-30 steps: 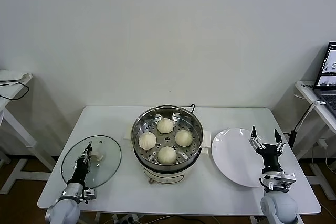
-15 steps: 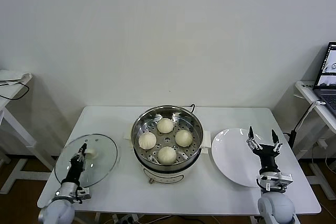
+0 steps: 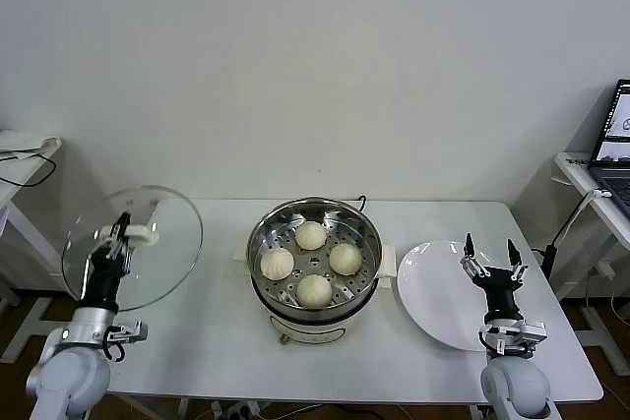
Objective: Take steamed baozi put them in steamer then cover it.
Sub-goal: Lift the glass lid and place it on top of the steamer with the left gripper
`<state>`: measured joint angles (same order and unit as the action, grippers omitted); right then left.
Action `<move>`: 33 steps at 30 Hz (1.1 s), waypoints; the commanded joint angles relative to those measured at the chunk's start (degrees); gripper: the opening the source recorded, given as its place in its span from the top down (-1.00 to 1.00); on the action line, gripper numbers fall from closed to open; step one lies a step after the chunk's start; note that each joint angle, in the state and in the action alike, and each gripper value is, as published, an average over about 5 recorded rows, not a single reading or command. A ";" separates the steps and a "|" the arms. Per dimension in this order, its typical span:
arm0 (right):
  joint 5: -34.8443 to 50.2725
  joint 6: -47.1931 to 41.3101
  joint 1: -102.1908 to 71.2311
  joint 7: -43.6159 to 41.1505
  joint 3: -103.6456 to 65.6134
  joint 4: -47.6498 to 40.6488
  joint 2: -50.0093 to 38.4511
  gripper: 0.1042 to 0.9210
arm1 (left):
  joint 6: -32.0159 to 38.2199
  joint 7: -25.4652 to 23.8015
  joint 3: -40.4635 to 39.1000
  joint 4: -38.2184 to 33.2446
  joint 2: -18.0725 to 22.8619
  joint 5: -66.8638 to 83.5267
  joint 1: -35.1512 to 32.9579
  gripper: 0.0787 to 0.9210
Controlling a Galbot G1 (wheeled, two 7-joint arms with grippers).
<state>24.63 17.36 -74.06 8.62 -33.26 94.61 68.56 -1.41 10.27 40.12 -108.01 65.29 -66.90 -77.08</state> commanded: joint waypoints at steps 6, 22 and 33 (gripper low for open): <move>0.40 -0.49 0.58 0.22 -0.39 -0.93 -0.22 -0.76 | -22.76 -12.46 -32.30 -22.89 -0.37 3.07 9.59 0.72; -0.22 -0.80 3.54 0.48 -0.16 -4.91 0.77 -0.76 | -32.60 -24.16 -49.71 -5.90 9.39 -8.72 22.79 0.72; -0.65 -0.75 4.50 0.34 -0.06 -6.17 1.45 -0.76 | -32.52 -26.89 -50.36 -0.87 11.34 -15.32 23.73 0.72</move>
<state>24.11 16.54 -70.07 9.02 -33.27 89.30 69.74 -31.31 -12.74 -5.50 -113.90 74.32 -75.93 -56.26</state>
